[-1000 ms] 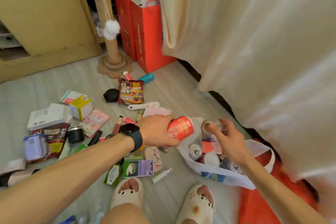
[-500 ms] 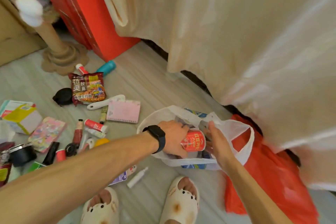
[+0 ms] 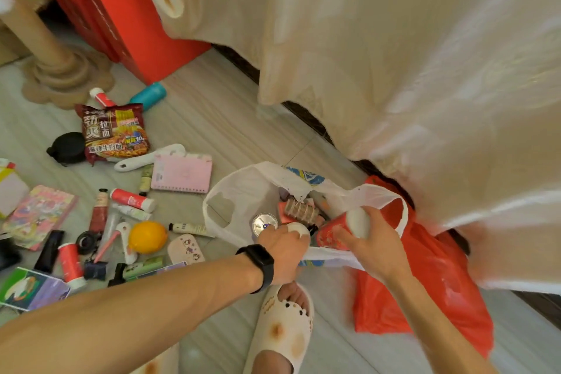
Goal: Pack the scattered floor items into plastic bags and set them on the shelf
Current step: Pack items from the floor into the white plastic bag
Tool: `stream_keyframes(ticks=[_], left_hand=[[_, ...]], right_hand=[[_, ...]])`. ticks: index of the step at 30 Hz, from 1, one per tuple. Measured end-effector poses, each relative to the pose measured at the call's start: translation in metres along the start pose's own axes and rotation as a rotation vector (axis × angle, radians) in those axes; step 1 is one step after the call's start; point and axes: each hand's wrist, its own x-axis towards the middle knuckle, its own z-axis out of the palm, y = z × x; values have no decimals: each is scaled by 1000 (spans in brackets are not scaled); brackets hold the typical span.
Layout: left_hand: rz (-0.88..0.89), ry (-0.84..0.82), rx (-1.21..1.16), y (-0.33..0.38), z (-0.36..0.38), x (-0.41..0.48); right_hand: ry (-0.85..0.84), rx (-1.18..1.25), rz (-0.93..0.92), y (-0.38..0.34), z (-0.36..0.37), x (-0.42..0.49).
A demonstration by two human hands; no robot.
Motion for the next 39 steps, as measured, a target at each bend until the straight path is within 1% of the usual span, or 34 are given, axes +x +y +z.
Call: stream_keyframes(ticks=[1,3,6,8,11,14,17,19,21,22,23,24,26,27,28,30,33,34,36,38,39], left_hand=[[52,-54,51,0,2,0],[167,-143,70,0,5,-1],[323,-166,88,2,13,-6],[366,-171,93,3,18,-9],[329,-176,38,-2,14,-12],[317,-176,34,-8,11,-10],[301,-171,30,-12,7,-10],[278,-69,18,-17,5,-9],[228,101,-1,-25,-1,-5],[176,163,8,-31,-5,-3],[106,182,40,-40,-10,1],[30,154,89,-50,-14,5],[-81,-20,205,-72,-23,11],[-104,-104,250,-82,-26,14],[-101,-150,273,-89,-28,16],[-37,-148,248,-91,-33,20],[46,-108,132,-73,-46,24],[64,-88,92,-66,-52,22],[129,-15,86,-58,-65,9],[191,92,52,-52,-80,-15],[183,169,5,-53,-88,-33]], right_hand=[[-13,-54,-38,-1,1,-1],[-65,-121,-76,-2,5,-1],[-163,-256,-95,-7,6,2],[-207,-312,-123,-6,14,2],[-246,-352,-171,1,38,-1],[-234,-422,-292,19,66,0],[-195,-421,-349,34,74,3],[-166,-550,-419,35,67,4],[-186,-681,-442,34,53,8],[-208,-738,-409,34,44,13],[-211,-804,-357,34,33,19],[-195,-874,-291,35,21,26],[-139,-945,-125,42,-3,39],[-119,-936,-55,45,-10,44],[-109,-916,-19,48,-13,48],[-121,-866,-34,49,-8,53],[-160,-742,-117,39,2,47],[-158,-704,-154,33,2,41],[-128,-619,-266,17,2,25],[-129,-509,-411,-3,1,7],[-150,-456,-483,-17,1,-2]])
